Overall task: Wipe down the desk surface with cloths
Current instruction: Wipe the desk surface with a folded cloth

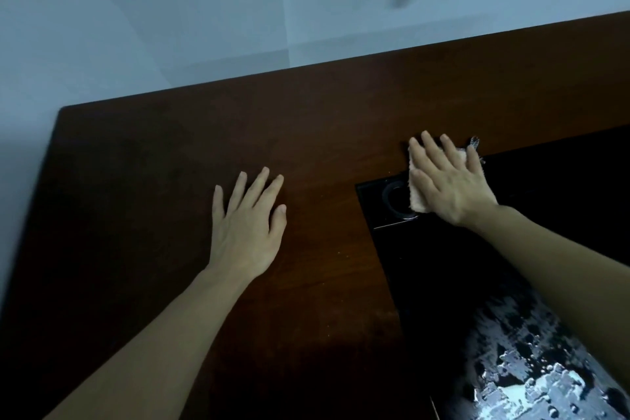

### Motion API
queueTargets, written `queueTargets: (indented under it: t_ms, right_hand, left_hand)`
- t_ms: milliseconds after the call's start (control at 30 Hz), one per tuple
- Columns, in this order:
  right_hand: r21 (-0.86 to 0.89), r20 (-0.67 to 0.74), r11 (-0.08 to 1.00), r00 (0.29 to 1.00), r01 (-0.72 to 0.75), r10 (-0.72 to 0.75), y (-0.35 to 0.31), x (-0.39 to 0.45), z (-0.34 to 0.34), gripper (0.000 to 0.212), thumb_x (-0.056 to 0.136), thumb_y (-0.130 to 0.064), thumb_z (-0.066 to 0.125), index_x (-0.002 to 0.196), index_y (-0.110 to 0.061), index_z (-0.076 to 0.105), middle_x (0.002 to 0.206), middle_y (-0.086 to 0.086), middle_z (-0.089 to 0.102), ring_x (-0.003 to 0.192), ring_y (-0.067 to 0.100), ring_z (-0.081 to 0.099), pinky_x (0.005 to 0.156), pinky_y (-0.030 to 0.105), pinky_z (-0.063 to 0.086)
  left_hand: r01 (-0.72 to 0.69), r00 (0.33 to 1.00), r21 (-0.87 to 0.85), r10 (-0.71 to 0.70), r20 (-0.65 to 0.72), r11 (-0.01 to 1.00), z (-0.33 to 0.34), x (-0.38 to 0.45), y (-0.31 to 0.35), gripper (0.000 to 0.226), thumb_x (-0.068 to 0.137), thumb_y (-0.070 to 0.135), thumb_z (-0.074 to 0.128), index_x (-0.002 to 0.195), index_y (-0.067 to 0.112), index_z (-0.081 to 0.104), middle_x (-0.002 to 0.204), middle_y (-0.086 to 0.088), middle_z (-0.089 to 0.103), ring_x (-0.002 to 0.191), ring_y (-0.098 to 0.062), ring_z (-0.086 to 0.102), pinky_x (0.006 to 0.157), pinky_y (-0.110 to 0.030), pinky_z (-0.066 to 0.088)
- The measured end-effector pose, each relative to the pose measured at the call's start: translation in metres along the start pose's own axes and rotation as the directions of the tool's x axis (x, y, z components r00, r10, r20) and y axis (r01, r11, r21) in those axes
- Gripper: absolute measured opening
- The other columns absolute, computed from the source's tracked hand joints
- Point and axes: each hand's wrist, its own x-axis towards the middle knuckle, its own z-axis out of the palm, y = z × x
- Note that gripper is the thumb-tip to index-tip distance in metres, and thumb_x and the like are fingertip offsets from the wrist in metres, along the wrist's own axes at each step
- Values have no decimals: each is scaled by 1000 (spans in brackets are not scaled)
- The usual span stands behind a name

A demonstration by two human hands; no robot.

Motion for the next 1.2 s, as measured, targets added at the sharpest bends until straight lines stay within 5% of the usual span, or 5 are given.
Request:
queueTargets:
  t_ms: [367, 700, 967, 1200]
  right_hand:
    - [-47, 15, 995, 996, 91, -90, -45, 52, -15, 63, 101, -54, 1, 159, -35, -19, 169, -7, -19, 155, 24, -19, 123, 56, -10]
    - [-195, 74, 897, 918, 398, -391, -109, 49, -12, 75, 85, -60, -24, 153, -31, -30, 167, -3, -25, 154, 27, -21, 123, 60, -6]
    - [-192, 86, 809, 831, 555, -550, -133, -16, 8, 71, 94, -59, -21, 158, -29, -24, 167, 1, -23, 153, 30, -23, 121, 62, -6]
    - [-107, 34, 825, 831, 555, -555, -113, -62, 26, 67, 102, -61, -5, 162, -32, -9, 169, -1, -12, 155, 29, -17, 121, 60, -7]
  left_hand:
    - [16, 1000, 32, -17, 14, 999, -9, -5, -17, 56, 105, 48, 25, 159, 38, 15, 169, 11, 5, 156, -17, -5, 122, -49, -8]
    - [54, 998, 29, -55, 12, 998, -20, -14, -27, 56, 105, 48, 24, 159, 39, 14, 169, 11, 4, 156, -16, -5, 124, -48, -6]
    - [34, 999, -11, -34, 9, 999, -24, -20, -16, 55, 106, 46, 27, 159, 39, 15, 169, 11, 4, 156, -15, -5, 125, -45, -5]
    - [-18, 1000, -34, 19, 23, 999, -19, -11, 8, 55, 107, 45, 28, 160, 38, 15, 169, 11, 5, 156, -15, -3, 125, -45, -3]
